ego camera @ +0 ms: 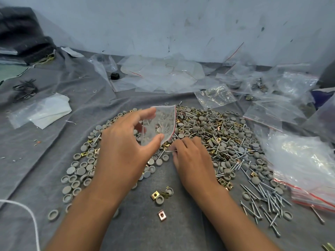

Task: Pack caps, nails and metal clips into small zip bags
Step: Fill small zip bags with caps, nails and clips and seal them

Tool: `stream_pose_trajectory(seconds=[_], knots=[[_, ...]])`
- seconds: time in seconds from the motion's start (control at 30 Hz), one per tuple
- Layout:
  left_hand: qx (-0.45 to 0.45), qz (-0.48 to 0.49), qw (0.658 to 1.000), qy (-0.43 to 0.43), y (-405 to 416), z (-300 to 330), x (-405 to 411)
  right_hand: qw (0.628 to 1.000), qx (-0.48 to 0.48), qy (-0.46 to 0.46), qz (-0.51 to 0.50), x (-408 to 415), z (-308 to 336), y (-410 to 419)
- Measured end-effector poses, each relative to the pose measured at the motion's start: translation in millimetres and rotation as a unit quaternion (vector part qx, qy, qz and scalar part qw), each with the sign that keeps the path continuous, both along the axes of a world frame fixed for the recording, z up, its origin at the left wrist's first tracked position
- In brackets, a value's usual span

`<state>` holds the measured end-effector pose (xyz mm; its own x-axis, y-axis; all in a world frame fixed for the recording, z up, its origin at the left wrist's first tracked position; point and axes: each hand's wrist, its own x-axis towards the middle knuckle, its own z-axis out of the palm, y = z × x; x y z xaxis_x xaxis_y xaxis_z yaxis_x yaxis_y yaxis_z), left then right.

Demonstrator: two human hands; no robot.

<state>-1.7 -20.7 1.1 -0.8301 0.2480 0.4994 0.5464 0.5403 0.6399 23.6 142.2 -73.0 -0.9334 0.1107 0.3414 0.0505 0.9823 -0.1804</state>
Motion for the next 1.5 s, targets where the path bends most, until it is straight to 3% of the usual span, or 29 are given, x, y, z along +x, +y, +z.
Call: stream_pose_trajectory(seconds=[0.13,0.23,0.33,0.43,0.5,0.6,0.73,0.87,1.1,1.23,1.4,1.5], knots=[[0.003,-0.001,1.0,0.004,-0.3,0.0,1.0,0.999,-0.046,-0.009,-0.027,0.5,0.4,2.8],[-0.006,-0.003,1.0,0.01,-1.6,-0.5,0.2,0.984,-0.168,0.014,-0.053,-1.1,2.0,11.6],[-0.02,-0.004,1.0,0.008,-2.3,-0.5,0.0,0.948,-0.305,0.065,-0.057,-2.5,15.7,25.8],[-0.028,-0.006,1.0,0.003,-0.3,-1.2,-0.3,0.887,-0.427,0.177,-0.02,4.7,38.0,32.2],[-0.04,-0.009,0.999,0.004,2.8,-1.4,0.4,0.866,-0.43,0.253,0.043,11.8,51.2,30.4],[-0.049,-0.015,0.999,0.007,6.5,-2.0,1.8,0.877,-0.353,0.301,0.126,19.9,61.9,24.2],[-0.06,-0.022,0.998,0.02,9.5,-2.4,3.2,0.926,-0.221,0.263,0.154,22.6,62.3,22.6],[-0.059,-0.028,0.998,0.026,12.9,-4.3,3.8,0.948,-0.18,0.217,0.145,20.0,58.1,23.9],[0.012,-0.059,0.998,0.025,14.4,-5.6,3.1,0.917,-0.28,0.266,0.101,20.1,62.2,31.5],[0.069,-0.137,0.988,-0.02,8.2,-1.9,0.0,0.91,-0.336,0.214,0.118,20.5,66.1,42.0],[0.218,-0.228,0.942,-0.118,7.6,2.2,-0.7,0.821,-0.506,0.199,0.173,22.3,73.5,39.7],[0.273,-0.193,0.934,-0.126,12.1,3.4,1.6,0.789,-0.561,0.195,0.157,23.1,74.8,36.8]])
